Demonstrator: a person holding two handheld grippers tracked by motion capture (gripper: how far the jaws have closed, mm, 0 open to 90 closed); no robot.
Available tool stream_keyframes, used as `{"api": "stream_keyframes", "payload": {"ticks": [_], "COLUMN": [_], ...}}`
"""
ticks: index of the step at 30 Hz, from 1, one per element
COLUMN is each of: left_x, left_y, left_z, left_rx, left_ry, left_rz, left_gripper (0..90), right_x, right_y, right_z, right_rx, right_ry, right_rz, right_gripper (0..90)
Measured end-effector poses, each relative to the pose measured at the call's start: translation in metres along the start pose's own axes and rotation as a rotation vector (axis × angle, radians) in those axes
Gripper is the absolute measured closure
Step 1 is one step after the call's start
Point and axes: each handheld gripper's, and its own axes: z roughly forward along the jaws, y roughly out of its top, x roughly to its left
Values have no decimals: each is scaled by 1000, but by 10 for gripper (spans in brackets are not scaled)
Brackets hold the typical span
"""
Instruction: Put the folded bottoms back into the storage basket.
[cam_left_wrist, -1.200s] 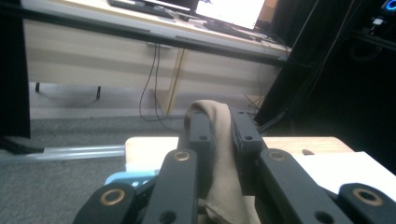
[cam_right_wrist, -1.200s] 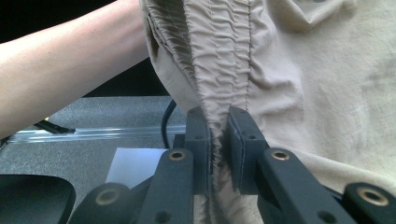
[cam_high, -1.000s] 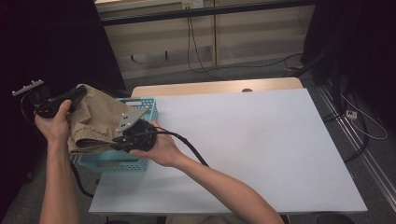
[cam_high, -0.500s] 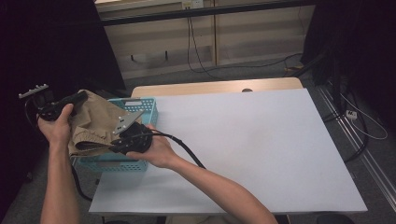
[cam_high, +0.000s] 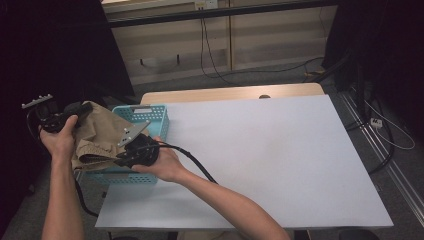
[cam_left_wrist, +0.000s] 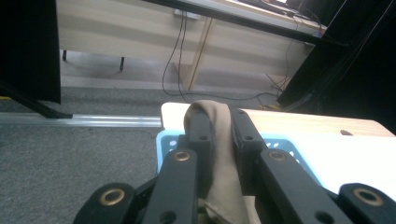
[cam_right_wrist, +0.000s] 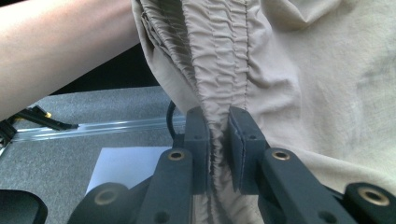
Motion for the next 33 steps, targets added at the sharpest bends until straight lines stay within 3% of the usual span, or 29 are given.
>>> {"api": "stream_keyframes", "payload": {"ticks": [18, 33], "left_x": [7, 4], "left_y": [-10, -14], "left_z": [8, 17], "left_rx": [23, 44], "left_ry": [0, -11], "left_rz": [-14, -4], "left_gripper": [821, 820], "right_x": [-2, -4], "right_y": [-8, -16], "right_z": [14, 21], "right_rx": [18, 52], "right_ry": [2, -12], "right_rz": [21, 19], "right_gripper": [788, 781]}}
